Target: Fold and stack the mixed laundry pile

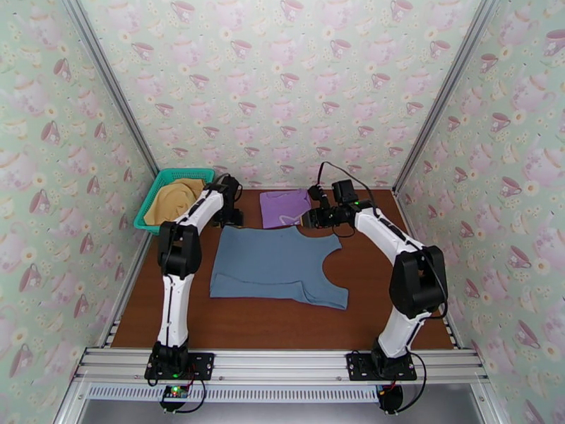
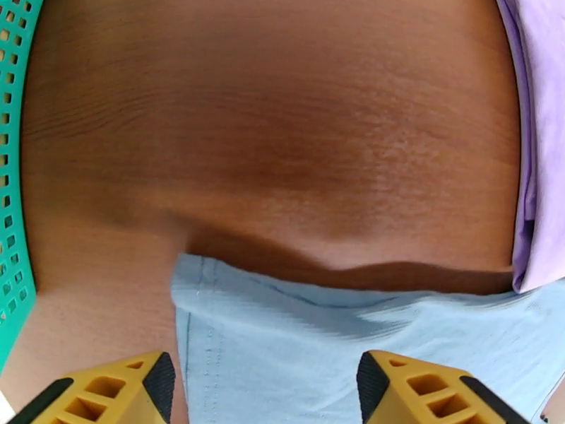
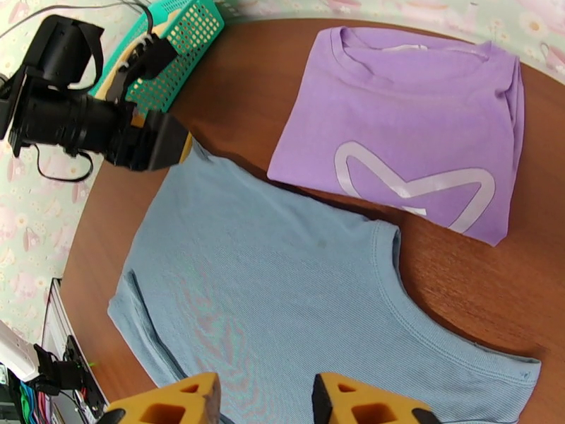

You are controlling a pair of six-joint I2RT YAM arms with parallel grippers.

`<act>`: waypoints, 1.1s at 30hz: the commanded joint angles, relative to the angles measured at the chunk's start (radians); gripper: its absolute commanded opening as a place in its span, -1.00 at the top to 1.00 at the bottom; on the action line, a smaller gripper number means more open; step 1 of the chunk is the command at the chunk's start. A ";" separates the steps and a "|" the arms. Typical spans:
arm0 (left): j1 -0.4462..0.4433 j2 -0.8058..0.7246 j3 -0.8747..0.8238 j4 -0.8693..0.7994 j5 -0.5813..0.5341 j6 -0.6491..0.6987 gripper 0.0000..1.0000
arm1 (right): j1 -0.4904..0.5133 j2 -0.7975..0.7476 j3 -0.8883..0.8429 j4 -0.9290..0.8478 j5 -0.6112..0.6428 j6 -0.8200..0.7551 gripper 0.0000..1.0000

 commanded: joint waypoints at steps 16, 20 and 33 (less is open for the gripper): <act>0.037 0.117 0.034 0.045 0.031 -0.007 -0.32 | 0.051 0.082 0.070 -0.102 0.046 -0.079 0.23; 0.031 0.108 -0.010 0.075 0.061 -0.013 -0.01 | 0.051 0.120 0.135 -0.130 0.070 -0.089 0.25; 0.026 0.082 -0.060 0.107 0.072 -0.006 1.00 | 0.053 0.581 0.702 -0.443 0.221 -0.298 0.04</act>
